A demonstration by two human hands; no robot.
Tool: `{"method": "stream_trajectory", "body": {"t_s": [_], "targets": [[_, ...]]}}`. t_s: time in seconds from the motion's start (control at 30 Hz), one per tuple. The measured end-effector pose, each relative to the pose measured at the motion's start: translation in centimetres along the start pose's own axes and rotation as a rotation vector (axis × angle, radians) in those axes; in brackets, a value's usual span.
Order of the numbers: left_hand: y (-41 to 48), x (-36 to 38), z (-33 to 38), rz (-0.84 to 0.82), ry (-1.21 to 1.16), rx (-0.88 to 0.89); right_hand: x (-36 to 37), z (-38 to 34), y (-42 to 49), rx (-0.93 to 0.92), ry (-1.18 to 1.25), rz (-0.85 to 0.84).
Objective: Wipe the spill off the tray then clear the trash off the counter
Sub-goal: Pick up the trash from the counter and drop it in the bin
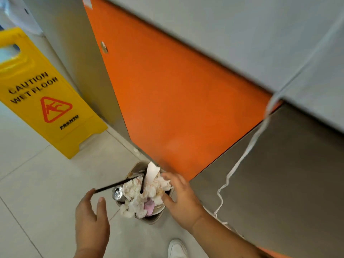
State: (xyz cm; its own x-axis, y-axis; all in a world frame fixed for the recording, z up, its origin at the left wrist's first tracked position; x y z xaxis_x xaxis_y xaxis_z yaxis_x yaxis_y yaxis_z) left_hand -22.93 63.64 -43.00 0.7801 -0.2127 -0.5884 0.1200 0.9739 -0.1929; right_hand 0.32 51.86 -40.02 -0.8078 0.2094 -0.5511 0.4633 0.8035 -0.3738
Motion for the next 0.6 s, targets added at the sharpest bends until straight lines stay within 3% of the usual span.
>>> {"method": "stream_trajectory", "body": {"t_s": [0.1,0.3,0.47,0.6], "targets": [[-1.1,-3.6,11.0,-0.116,0.020,0.363,-4.4,-6.5,-3.7,-0.099,0.031,0.015],[-5.5,-10.0,32.3,-0.287,0.057,0.837,-18.0,-20.7,-12.5,-0.327,0.115,0.203],[-11.8,-11.8,45.1,-0.415,0.011,1.091,-30.2,-26.8,-19.6,-0.412,0.118,0.462],[-17.7,-11.0,52.3,-0.531,-0.021,1.251,-38.2,-26.8,-23.1,-0.355,0.083,0.591]]}}
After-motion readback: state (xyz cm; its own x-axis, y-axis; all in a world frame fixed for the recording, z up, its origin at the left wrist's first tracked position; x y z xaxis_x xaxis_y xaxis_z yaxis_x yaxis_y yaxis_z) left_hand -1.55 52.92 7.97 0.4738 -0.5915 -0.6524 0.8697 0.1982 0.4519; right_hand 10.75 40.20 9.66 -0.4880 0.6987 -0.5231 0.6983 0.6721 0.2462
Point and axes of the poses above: each hand's wrist, its own y-axis towards the middle knuckle, its own x-axis out of the palm, z = x × y, the point moved 9 cm from there along y, towards the middle knuckle, and after that the axes turned 6 degrees about x, right-handed, at the moved point
